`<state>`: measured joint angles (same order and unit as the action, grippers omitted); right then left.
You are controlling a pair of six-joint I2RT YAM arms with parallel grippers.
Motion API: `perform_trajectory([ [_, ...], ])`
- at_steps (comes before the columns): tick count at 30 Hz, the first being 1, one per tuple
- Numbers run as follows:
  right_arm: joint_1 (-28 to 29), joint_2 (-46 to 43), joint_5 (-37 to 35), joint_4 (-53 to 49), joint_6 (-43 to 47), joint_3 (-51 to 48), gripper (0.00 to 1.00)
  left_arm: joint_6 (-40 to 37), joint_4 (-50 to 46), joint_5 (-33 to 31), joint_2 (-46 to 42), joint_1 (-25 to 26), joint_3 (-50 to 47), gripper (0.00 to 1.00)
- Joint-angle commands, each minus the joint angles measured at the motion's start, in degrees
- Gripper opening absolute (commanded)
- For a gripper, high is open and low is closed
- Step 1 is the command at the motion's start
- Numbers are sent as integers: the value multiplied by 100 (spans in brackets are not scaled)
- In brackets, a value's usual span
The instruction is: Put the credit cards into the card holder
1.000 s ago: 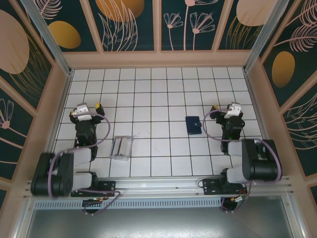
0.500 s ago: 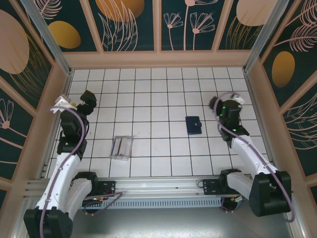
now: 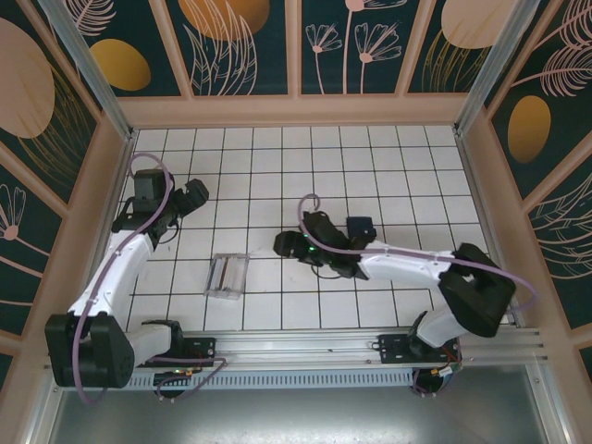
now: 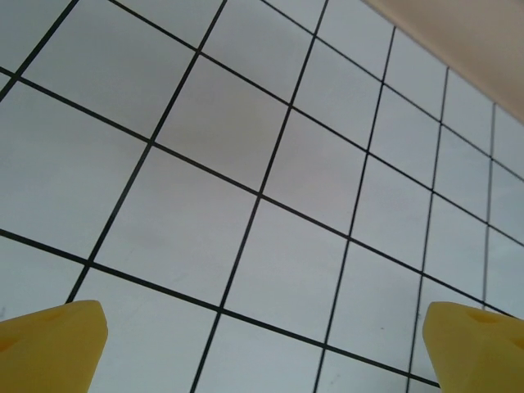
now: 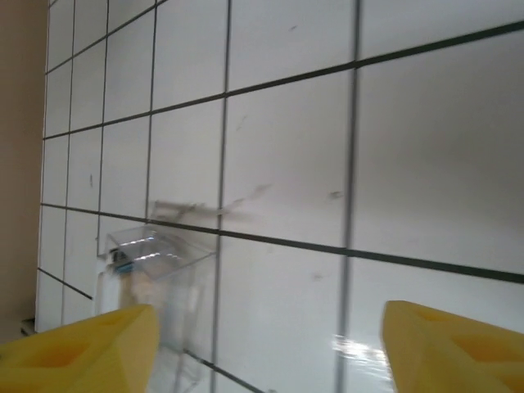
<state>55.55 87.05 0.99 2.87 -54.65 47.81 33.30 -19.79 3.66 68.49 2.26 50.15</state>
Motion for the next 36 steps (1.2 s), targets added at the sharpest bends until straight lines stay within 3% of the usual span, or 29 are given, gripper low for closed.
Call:
perform_trajectory([
  [1, 160, 487, -445, -412, -809, 787, 68, -206, -292, -169, 314, -2, 268, 99],
  [4, 314, 909, -274, -576, -758, 1218, 66, -334, -384, 155, 534, 2, 486, 99],
  [5, 346, 1039, -219, -689, -723, 1340, 61, -350, -377, 141, 565, 2, 502, 99],
  [8, 313, 1367, 2, -1349, -461, 1795, 60, -43, -430, -366, 639, 2, 522, 99],
  [13, 459, 1944, 638, -1955, 268, 2402, 56, -25, -516, -459, 763, -2, 527, 99],
  [22, 694, 2318, 997, -2059, 356, 2675, 52, 18, -663, -514, 941, 2, 525, 99],
  [26, 671, 2478, 1155, -2017, 366, 2709, 38, -51, -699, -409, 999, 2, 522, 99],
  [29, 585, 2501, 1233, -1961, 286, 2676, 20, -39, -680, -419, 1020, 2, 529, 99],
  [36, 290, 2251, 995, -2081, 105, 2635, 3, -94, -695, -344, 1072, 2, 526, 99],
])
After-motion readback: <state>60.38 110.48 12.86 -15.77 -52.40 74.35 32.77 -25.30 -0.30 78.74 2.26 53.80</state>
